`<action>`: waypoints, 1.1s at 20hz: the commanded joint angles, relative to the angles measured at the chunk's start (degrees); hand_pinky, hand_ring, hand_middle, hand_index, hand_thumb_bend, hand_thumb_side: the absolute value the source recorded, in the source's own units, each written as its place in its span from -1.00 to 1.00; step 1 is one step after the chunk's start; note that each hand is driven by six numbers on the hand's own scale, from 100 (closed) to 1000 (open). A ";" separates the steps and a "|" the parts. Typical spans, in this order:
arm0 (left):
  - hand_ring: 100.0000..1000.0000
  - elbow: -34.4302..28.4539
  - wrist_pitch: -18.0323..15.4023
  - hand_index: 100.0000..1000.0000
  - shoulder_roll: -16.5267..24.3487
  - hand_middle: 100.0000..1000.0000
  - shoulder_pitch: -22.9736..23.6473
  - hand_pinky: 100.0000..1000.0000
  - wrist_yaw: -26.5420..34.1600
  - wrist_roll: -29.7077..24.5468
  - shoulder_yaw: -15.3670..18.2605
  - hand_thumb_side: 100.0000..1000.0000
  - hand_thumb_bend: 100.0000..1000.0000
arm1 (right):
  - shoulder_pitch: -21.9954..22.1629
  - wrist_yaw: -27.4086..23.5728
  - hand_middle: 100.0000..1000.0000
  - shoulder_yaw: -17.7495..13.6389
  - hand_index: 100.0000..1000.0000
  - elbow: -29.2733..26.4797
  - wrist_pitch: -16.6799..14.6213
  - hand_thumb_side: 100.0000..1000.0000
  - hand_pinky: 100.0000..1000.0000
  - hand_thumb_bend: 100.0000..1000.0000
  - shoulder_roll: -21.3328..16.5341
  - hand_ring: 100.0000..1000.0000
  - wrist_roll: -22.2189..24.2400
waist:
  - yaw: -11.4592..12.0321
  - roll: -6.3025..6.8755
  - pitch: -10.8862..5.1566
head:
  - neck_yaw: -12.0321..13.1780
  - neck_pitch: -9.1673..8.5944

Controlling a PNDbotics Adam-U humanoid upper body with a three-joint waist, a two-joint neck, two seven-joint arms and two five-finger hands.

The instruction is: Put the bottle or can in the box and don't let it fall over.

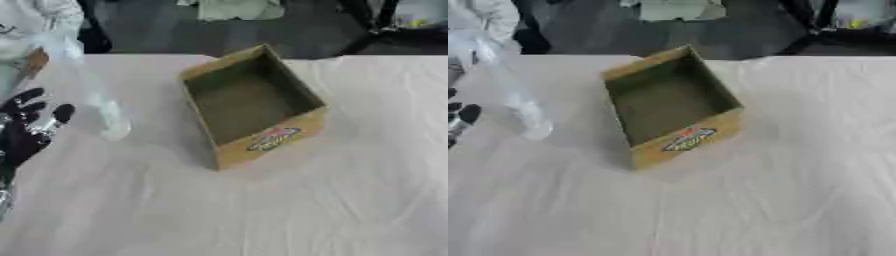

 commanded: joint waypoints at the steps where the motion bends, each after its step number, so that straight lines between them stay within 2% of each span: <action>1: 0.80 -0.44 -0.01 0.73 0.97 0.79 -0.29 0.93 -0.22 0.22 0.74 -0.02 0.31 | -0.81 0.37 0.53 -0.52 0.65 -0.58 -0.12 0.30 0.70 -1.00 -1.08 0.44 0.05 | -0.05 -0.07 -1.55 | -0.21 -0.60; 14: 0.80 1.07 0.72 0.73 0.43 0.83 -0.06 0.93 -1.14 1.51 1.18 -0.01 0.29 | -0.71 0.56 0.53 -0.45 0.66 -0.42 -0.02 0.32 0.70 -1.00 -0.97 0.44 0.15 | -0.13 0.11 -1.07 | 0.16 -0.04; 22: 0.80 4.78 0.82 0.74 0.28 0.80 -2.30 0.94 -1.58 2.09 0.72 -0.05 0.33 | -0.68 0.76 0.52 -0.36 0.65 -0.30 0.14 0.33 0.70 -1.00 -0.75 0.44 0.37 | -0.21 0.06 -0.92 | 1.86 -0.40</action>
